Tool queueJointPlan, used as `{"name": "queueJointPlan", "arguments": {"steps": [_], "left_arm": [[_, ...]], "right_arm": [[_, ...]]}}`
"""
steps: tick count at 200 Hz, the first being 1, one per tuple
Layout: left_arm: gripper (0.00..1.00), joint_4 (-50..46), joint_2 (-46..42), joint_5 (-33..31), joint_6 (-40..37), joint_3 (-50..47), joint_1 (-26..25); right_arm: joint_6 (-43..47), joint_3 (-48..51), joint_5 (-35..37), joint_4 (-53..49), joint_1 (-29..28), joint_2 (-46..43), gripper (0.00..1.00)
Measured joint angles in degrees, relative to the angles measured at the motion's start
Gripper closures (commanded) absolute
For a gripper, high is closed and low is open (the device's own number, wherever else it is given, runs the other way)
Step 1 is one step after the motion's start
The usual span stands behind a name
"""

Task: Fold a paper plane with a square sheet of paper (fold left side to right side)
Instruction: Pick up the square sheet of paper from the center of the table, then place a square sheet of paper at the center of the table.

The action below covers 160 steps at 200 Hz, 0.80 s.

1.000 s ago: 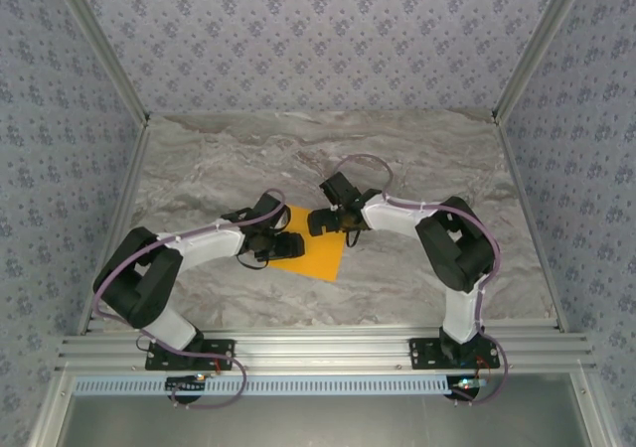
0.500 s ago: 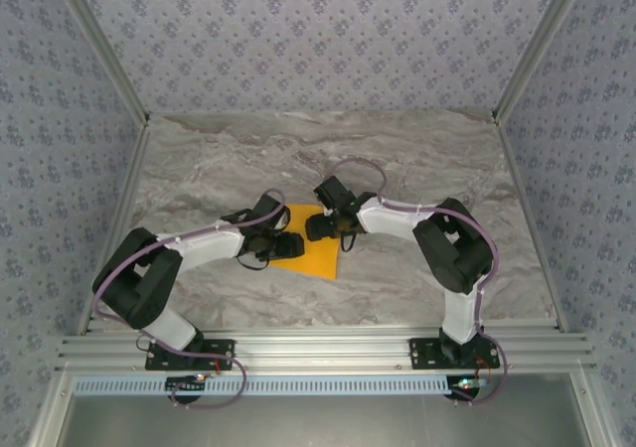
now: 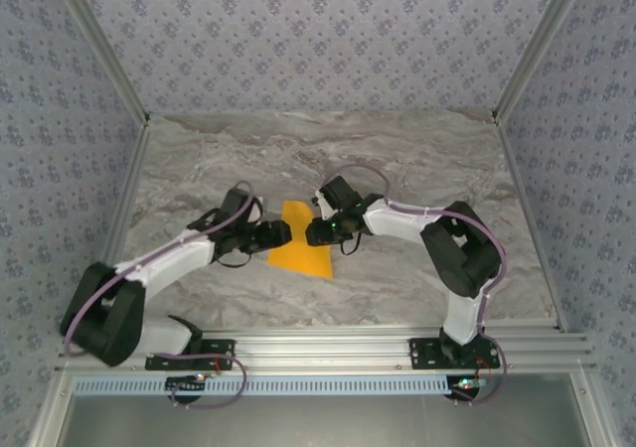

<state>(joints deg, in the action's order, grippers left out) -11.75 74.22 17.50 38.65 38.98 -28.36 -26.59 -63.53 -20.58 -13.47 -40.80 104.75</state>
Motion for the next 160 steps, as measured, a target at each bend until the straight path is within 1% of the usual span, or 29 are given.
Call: {"name": "queueJointPlan", "arguments": {"steps": [14,44,63,80,92,107,131,160], "left_arm": [[0.28,0.7,-4.8,2.2,-0.1,-1.8,2.4],[0.19,1.9,-15.0,7.3,-0.5,-4.2,7.0],[0.12,3.2,-20.7,10.6,-0.9,-4.5,8.6],[0.07,5.6,-24.3,13.9,-1.4,-4.4,9.0],[0.05,7.4,-25.6,16.3,-1.4,-4.3,9.0],[0.04,9.8,-25.9,19.5,-1.6,-4.0,9.0],[0.02,13.2,-25.8,23.8,-1.6,-3.3,9.0],[0.02,16.9,-25.5,27.8,-2.3,-0.1,7.6]], "right_arm": [[-0.2,1.6,-3.6,1.8,1.5,-2.2,0.71],[-0.1,4.9,-12.3,5.0,5.6,-8.5,0.71],[1.1,6.1,-18.4,5.1,9.2,-14.1,0.71],[3.0,6.4,-23.7,4.4,12.3,-19.7,0.71],[4.7,6.3,-27.5,3.3,14.3,-23.9,0.71],[7.1,5.7,-31.5,0.8,15.2,-28.1,0.71],[10.2,3.8,-37.7,-3.0,15.0,-32.9,0.71],[13.1,1.2,-42.3,-6.6,13.6,-36.1,0.71]]}}
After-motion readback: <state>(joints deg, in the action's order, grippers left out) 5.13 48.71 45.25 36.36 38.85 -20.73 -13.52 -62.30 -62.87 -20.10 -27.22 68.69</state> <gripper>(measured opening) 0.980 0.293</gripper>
